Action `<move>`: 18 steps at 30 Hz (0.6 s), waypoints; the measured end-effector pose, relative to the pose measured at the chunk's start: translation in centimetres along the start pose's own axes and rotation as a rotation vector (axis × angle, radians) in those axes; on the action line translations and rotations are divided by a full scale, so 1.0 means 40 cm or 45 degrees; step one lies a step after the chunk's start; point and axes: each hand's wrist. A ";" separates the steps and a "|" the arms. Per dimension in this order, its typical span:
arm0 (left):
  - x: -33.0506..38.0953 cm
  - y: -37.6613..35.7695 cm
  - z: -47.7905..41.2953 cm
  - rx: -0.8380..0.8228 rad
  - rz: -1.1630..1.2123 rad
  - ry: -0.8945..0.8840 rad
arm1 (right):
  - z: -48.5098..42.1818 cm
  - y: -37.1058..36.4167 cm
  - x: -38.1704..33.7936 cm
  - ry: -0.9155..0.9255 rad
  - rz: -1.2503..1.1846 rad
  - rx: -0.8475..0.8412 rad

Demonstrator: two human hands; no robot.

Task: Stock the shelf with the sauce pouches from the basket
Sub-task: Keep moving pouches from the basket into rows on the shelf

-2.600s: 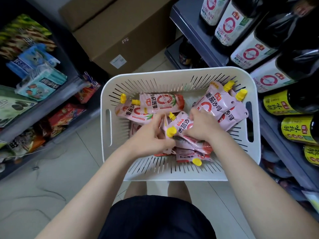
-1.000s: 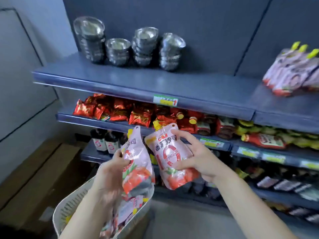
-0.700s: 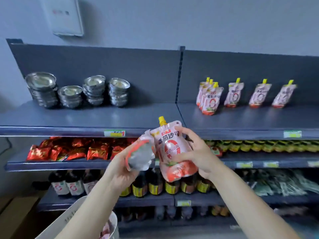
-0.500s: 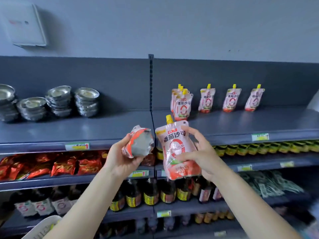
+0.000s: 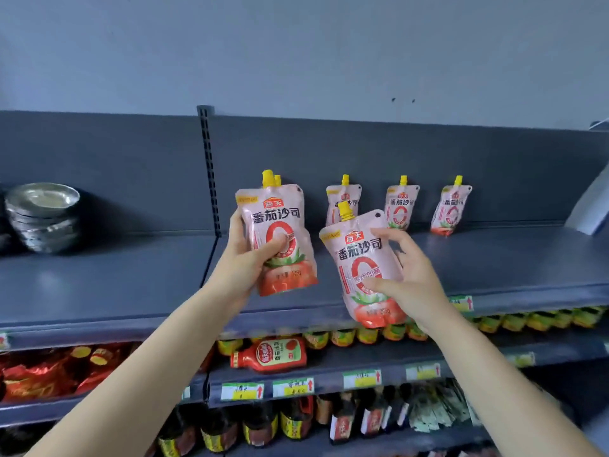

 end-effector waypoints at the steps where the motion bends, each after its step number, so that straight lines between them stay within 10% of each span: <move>1: -0.019 -0.016 -0.038 -0.040 -0.068 -0.048 | -0.023 0.004 0.024 0.025 0.017 0.026; 18: -0.441 -0.153 -0.567 -0.105 -0.538 -0.059 | -0.400 0.148 0.384 -0.151 -0.298 0.168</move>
Point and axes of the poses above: each hand's wrist, its own z-axis away from the middle knuckle, its own y-axis out of the back of the hand, x = y × z, and after that the axes turned 9 degrees about z, right-handed
